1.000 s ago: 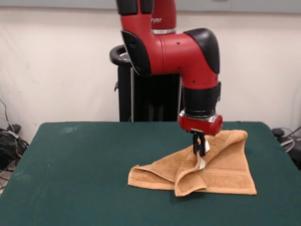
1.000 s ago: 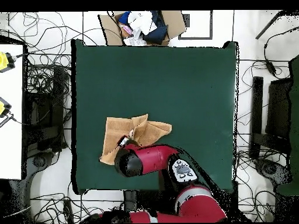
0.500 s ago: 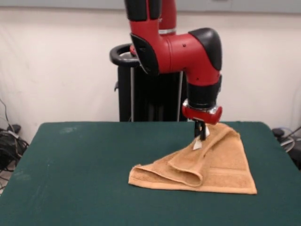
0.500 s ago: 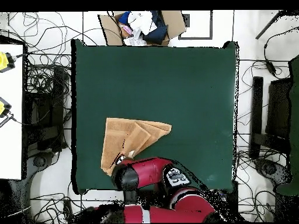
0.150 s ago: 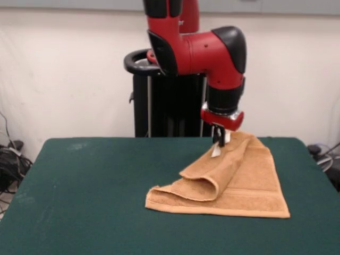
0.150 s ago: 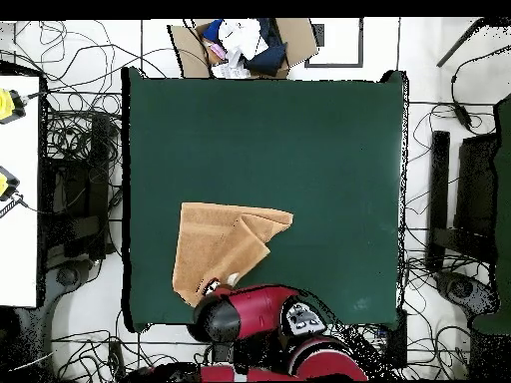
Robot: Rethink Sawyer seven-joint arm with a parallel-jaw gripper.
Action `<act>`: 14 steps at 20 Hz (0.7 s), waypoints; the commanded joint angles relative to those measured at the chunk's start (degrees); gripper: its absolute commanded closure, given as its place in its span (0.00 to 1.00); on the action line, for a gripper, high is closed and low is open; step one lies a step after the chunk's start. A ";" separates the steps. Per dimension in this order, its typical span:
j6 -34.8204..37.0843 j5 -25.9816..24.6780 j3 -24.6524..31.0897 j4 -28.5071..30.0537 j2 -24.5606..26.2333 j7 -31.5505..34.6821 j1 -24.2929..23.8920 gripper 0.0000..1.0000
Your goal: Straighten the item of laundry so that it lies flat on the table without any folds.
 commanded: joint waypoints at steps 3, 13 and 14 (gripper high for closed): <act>2.09 -5.21 -6.15 -1.11 1.08 -0.49 -0.43 1.00; -9.27 -3.79 -11.44 -5.63 13.21 7.32 3.33 1.00; -10.00 -3.47 -11.88 -5.71 13.89 7.96 3.88 1.00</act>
